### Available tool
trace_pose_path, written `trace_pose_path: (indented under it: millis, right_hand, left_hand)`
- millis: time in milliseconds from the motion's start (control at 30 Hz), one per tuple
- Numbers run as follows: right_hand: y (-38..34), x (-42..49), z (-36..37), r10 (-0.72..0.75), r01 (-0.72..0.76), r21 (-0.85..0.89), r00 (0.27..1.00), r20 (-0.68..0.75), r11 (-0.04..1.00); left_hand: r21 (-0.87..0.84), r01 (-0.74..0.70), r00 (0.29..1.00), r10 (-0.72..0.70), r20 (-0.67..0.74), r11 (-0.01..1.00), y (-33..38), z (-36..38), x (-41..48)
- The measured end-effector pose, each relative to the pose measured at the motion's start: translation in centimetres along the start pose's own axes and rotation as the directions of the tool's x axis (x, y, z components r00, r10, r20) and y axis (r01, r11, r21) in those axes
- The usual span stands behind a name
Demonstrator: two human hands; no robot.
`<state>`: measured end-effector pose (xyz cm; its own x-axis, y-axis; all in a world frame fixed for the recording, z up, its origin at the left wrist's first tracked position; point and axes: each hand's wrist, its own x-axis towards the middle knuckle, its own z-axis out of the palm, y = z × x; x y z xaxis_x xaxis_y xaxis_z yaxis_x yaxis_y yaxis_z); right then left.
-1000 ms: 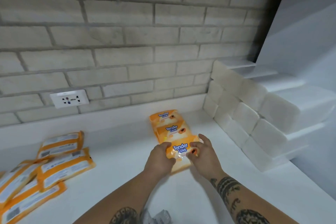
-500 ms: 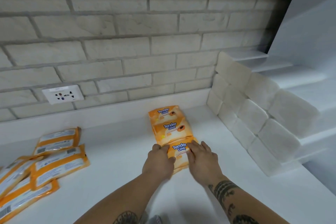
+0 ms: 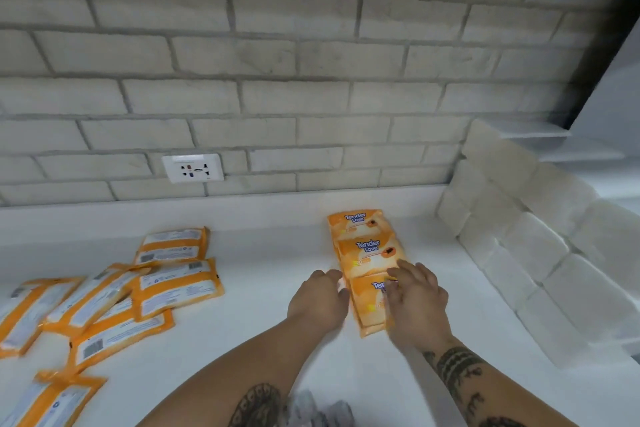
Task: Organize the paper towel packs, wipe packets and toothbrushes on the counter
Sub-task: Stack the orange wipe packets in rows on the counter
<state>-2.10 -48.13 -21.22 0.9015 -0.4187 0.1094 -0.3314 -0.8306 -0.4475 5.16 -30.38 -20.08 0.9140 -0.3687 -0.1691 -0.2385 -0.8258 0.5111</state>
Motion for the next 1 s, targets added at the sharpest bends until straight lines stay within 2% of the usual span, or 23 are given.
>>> trace_pose_path:
  millis: [200,367,467,533,633,733,833,1000]
  right_hand:
    - [-9.3,0.4,3.3,-0.191,0.189,0.072,0.982,0.011,0.979]
    - [-19.4,-2.3,7.9,-0.36,0.341,0.147,0.924,0.126,0.928]
    - [-25.6,-5.0,10.7,-0.409,0.378,0.168,0.88,0.241,0.911]
    - [-29.4,-7.1,12.7,-0.446,0.416,0.161,0.826,0.346,0.895]
    - [-33.9,-9.7,15.1,-0.447,0.441,0.146,0.724,0.525,0.886]
    - [-37.6,-11.2,16.5,-0.426,0.46,0.114,0.664,0.614,0.881]
    - [-40.4,-12.1,17.2,-0.425,0.483,0.08,0.667,0.611,0.872]
    - [-42.5,-13.3,17.2,-0.389,0.433,0.059,0.732,0.559,0.899]
  left_hand:
    - [-0.063,0.134,0.985,-0.14,-0.103,0.989,-8.9,-6.8,-3.0]
    - [-0.084,0.296,0.936,-0.307,-0.171,0.951,-20.0,-12.9,-7.9]
    - [-0.013,0.442,0.888,-0.439,-0.135,0.897,-26.4,-16.2,-12.0]
    - [0.1,0.502,0.864,-0.502,-0.027,0.859,-30.2,-17.9,-14.5]
    - [0.246,0.471,0.821,-0.523,0.228,0.847,-34.7,-19.2,-16.9]
    - [0.273,0.386,0.849,-0.455,0.269,0.881,-37.1,-19.7,-18.2]
    - [0.239,0.331,0.888,-0.387,0.248,0.913,-38.1,-19.9,-18.2]
    - [0.129,0.28,0.919,-0.305,0.25,0.951,-39.3,-20.3,-17.6]
